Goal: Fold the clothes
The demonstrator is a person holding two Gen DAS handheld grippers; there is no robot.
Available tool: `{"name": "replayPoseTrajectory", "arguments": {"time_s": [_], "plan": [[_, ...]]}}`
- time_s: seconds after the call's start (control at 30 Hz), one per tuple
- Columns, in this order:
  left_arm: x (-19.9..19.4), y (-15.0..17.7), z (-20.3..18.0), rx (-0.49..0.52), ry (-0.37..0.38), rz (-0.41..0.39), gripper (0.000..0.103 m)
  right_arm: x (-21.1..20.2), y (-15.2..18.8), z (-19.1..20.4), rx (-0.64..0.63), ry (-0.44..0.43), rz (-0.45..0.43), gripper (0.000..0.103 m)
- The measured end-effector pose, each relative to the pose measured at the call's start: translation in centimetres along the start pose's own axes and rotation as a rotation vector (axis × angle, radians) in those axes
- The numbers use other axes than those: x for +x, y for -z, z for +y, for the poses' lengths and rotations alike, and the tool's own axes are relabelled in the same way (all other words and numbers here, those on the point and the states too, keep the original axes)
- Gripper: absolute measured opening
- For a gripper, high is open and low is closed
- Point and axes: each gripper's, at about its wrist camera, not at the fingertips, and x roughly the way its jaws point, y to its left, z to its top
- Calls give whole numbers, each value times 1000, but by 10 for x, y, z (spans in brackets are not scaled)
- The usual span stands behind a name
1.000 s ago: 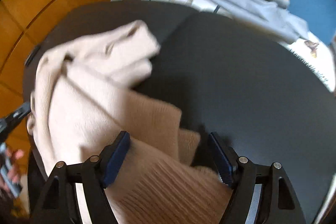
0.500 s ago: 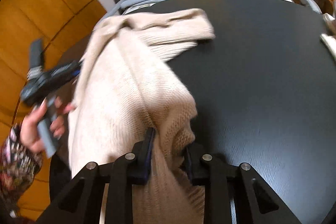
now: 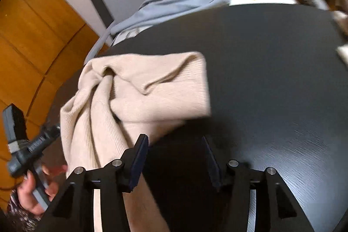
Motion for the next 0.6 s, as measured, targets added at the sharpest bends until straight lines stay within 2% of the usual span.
{"name": "replayPoseTrajectory", "arguments": {"time_s": [0.1, 0.13, 0.17, 0.2, 0.27, 0.37, 0.43, 0.47, 0.53, 0.6], "plan": [[1, 9, -11, 74, -78, -64, 21, 23, -11, 14, -16, -17, -4, 53], [1, 15, -15, 101, -103, -89, 21, 35, -16, 18, -45, -2, 1, 49], [1, 20, -18, 128, -128, -113, 21, 43, -18, 27, -88, 1, 9, 22], [0, 25, -20, 152, -150, -129, 21, 48, -20, 34, -124, -4, 21, 16], [-2, 28, -20, 154, -164, -140, 21, 43, -30, 55, -239, 52, 2, 15], [-5, 28, -13, 121, -127, -143, 21, 25, -55, 83, -377, 133, -86, 11], [-6, 28, -7, 98, -100, -142, 21, 19, -78, 100, -411, 159, -136, 10], [-7, 28, -6, 95, -97, -140, 21, 18, -90, 110, -428, 173, -161, 6], [-8, 29, -6, 102, -109, -138, 21, 17, -108, 125, -460, 208, -202, 5], [-9, 33, -8, 115, -134, -142, 21, 27, -118, 133, -482, 247, -224, 0]]}}
